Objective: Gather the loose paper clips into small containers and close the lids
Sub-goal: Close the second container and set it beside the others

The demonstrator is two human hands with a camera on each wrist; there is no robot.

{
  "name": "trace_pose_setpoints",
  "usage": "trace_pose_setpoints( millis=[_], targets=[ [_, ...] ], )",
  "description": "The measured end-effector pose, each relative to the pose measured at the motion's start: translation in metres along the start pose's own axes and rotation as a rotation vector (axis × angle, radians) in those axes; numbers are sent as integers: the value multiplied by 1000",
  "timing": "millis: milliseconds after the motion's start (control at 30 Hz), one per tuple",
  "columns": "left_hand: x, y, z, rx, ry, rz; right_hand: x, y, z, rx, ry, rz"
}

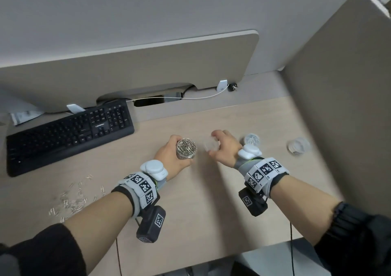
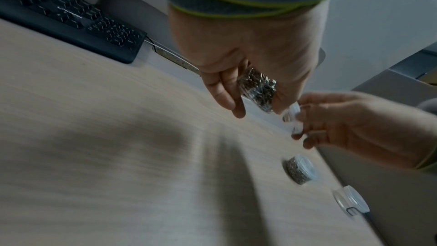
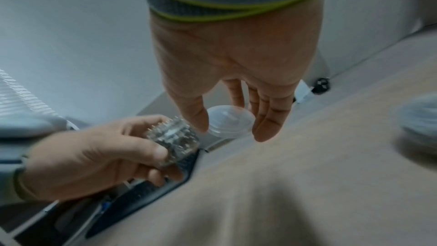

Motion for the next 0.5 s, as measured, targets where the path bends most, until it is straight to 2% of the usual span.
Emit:
trace_pose_setpoints(
  millis=[200, 500],
  targets=[
    [-4, 1, 37, -59, -50, -19, -6, 84, 9, 64, -29, 204],
    [-14, 12, 73, -173, -81, -17, -18, 149, -2, -1, 35, 347]
  ],
)
Point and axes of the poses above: each hand's wrist, its own x-axis towards the middle knuckle, its own z-axis out of the back of the hand, y = z × x, the point moved 7 cm from there along x, towards the middle knuckle, and after that the axes turned 4 degrees about -y, right-handed, at the moved point
